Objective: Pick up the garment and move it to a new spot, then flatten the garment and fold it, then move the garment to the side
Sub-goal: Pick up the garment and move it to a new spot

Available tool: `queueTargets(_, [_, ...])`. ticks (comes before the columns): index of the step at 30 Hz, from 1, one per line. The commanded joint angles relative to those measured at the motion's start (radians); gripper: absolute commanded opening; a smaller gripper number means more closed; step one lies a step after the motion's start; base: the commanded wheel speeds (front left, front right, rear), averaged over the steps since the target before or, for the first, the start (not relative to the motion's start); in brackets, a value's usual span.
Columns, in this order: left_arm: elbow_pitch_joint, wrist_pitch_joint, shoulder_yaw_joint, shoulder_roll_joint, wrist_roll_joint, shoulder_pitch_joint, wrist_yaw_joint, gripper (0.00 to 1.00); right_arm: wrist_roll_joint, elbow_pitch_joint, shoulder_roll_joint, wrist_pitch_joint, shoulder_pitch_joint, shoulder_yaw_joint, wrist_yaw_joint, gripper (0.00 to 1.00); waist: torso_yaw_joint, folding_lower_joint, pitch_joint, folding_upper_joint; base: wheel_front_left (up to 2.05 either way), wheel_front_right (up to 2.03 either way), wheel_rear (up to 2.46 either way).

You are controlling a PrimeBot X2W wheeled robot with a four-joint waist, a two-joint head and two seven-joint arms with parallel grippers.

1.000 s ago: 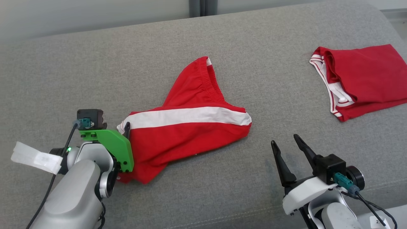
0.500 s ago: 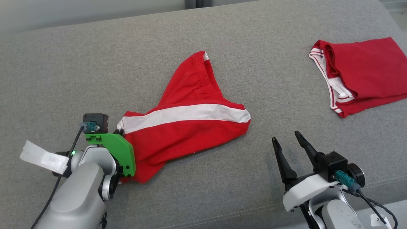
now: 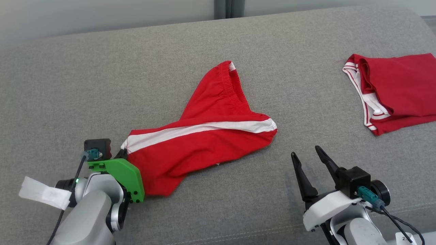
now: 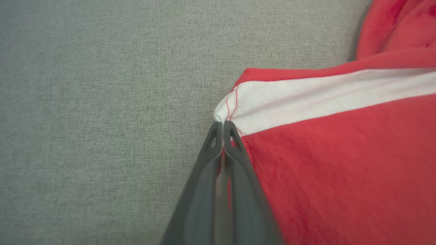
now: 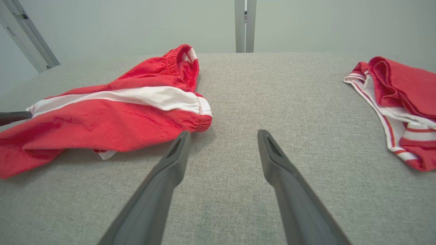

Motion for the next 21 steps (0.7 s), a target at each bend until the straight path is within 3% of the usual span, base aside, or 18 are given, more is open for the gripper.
queueTargets(1, [-0.006, 0.001, 0.000, 0.002, -0.008, 0.017, 0.003, 0.00, -0.003, 0.002, -0.001, 0.002, 0.008, 0.001, -0.001, 1.00, 0.013, 0.0000, -0.014, 0.0000, 0.00, 0.00, 0.00])
queueTargets(2, [-0.013, -0.001, -0.005, 0.004, -0.006, 0.020, -0.004, 0.37, -0.003, 0.003, -0.001, 0.004, 0.009, 0.003, -0.001, 1.00, 0.016, 0.0000, -0.018, 0.0000, 0.00, 0.00, 0.00])
queueTargets(3, [-0.017, -0.005, -0.004, 0.003, -0.009, 0.026, -0.005, 1.00, -0.003, 0.003, -0.001, 0.005, 0.011, 0.004, -0.001, 1.00, 0.019, 0.0000, -0.023, 0.0000, 0.00, 0.00, 0.00])
queueTargets(9, [-0.059, -0.078, -0.001, -0.005, -0.015, 0.062, -0.035, 1.00, -0.006, 0.007, -0.001, 0.013, 0.025, 0.004, -0.001, 1.00, 0.034, 0.0000, -0.060, 0.0000, 0.00, 0.00, 0.00])
queueTargets(21, [-0.210, -0.312, 0.073, -0.008, 0.000, 0.207, -0.048, 1.00, 0.022, 0.005, -0.001, 0.019, 0.053, -0.047, -0.001, 1.00, 0.082, 0.0000, -0.151, 0.0000, 0.00, 0.00, 0.00])
